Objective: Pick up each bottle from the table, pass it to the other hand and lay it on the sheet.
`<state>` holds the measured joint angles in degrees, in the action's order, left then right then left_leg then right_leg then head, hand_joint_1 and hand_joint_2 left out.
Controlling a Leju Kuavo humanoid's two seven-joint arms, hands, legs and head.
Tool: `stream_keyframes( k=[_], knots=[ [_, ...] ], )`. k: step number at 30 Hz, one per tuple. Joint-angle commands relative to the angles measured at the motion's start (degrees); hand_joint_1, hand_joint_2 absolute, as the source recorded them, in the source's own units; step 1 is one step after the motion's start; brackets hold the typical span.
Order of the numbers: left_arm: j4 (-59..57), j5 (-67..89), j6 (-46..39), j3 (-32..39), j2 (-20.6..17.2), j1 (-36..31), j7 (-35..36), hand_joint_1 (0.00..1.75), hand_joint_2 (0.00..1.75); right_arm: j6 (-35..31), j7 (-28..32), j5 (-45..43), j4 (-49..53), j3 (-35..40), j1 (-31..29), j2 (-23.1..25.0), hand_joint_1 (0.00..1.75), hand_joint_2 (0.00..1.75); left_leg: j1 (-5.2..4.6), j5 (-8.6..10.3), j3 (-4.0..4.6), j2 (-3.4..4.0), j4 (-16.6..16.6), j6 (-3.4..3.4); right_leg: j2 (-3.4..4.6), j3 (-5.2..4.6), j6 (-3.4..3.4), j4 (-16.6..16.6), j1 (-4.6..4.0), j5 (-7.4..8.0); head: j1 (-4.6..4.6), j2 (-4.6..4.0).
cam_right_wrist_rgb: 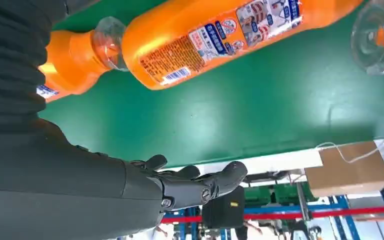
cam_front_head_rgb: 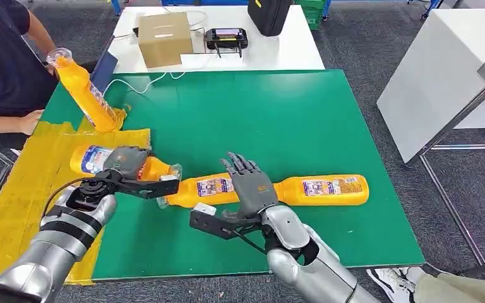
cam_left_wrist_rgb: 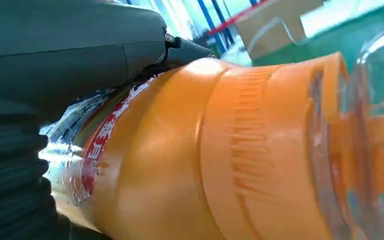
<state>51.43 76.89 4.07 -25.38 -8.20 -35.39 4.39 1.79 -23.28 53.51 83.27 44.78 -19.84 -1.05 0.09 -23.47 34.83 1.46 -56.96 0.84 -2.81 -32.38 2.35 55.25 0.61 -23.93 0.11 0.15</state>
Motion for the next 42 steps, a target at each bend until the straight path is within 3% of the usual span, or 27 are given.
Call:
stream_keyframes(
  k=[1, 4, 5, 8, 11, 32, 39, 41, 42],
  knots=[
    [-15.83, -4.64, 0.3, -1.55, 0.52, -2.86, -4.23, 0.0, 0.0, 1.25, 0.55, -0.14, -6.94, -0.11, -2.95, -0.08, 0.0, 1.75, 0.02, -0.04, -0.2, -0.02, 0.04, -0.04, 0.21, 0.18, -0.06, -0.04, 0.0, -0.03, 0.0, 0.0],
    [-15.79, -8.06, 0.97, 0.3, 1.19, -2.77, -6.01, 0.0, 0.0, 3.88, 0.09, -0.38, -9.73, -1.67, -3.64, -0.34, 0.0, 1.75, 0.03, -0.04, -0.2, -0.07, 0.04, -0.03, 0.17, 0.21, -0.06, -0.05, 0.0, -0.04, 0.02, 0.0],
    [-13.56, -15.29, 1.25, 5.12, 2.91, -1.76, -10.27, 0.0, 0.0, 6.98, -0.72, 1.07, -12.32, -1.26, -5.07, -1.2, 0.0, 1.75, 0.05, -0.07, -0.24, -0.1, 0.01, -0.04, 0.24, 0.26, -0.08, -0.03, -0.01, -0.07, -0.02, 0.0],
    [3.29, -22.18, 9.81, 5.28, 1.88, 4.06, -4.97, 0.0, 0.0, 5.39, 7.03, 1.03, -21.04, -5.99, -6.49, -1.46, 0.0, 1.75, 0.04, -0.04, -0.17, -0.13, -0.02, 0.0, 0.19, 0.22, -0.03, -0.05, 0.0, -0.03, 0.0, 0.0],
    [9.34, -29.27, 11.66, 5.9, -0.06, 7.34, -3.66, 0.0, 0.0, 5.73, 9.2, 2.45, -21.84, -7.39, -5.49, -1.99, 0.0, 1.75, -0.01, -0.01, -0.15, -0.08, 0.06, 0.0, 0.12, 0.19, -0.02, -0.08, 0.04, 0.0, -0.04, 0.0],
    [12.91, -35.26, 11.09, 6.81, -2.28, 9.54, -4.42, 0.0, 0.0, 6.25, 8.85, 3.33, -21.4, -8.33, -4.77, -2.38, 0.0, 1.75, 0.03, -0.08, -0.17, -0.15, -0.03, -0.07, 0.17, 0.21, -0.08, 0.04, 0.01, -0.08, 0.0, 0.0],
    [19.28, -43.14, 11.96, 8.94, -0.38, 12.7, -5.15, 0.0, 0.0, 9.02, 12.91, 4.71, -29.61, -6.16, -8.01, -2.89, 0.0, 1.75, 0.02, -0.01, -0.11, -0.18, 0.0, -0.05, 0.01, 0.15, -0.04, 0.0, 0.0, -0.03, -0.02, 0.0],
    [20.85, -46.06, 12.6, 8.49, -0.45, 13.31, -5.62, 0.0, 0.0, 8.45, 15.96, 6.54, -35.17, -4.04, -10.4, -2.65, 0.0, 1.75, 0.03, -0.02, -0.13, -0.16, -0.01, -0.05, 0.06, 0.18, -0.04, -0.02, -0.01, -0.02, 0.0, 0.0],
    [23.33, -47.05, 12.11, 8.31, -0.74, 14.81, -6.84, 0.0, 0.0, -2.2, 15.67, 14.47, -36.48, -1.27, -10.66, -1.55, 0.0, 1.75, 0.04, -0.03, -0.16, -0.16, -0.01, -0.05, 0.11, 0.2, -0.05, -0.02, -0.02, -0.02, -0.02, 0.0]
  ],
)
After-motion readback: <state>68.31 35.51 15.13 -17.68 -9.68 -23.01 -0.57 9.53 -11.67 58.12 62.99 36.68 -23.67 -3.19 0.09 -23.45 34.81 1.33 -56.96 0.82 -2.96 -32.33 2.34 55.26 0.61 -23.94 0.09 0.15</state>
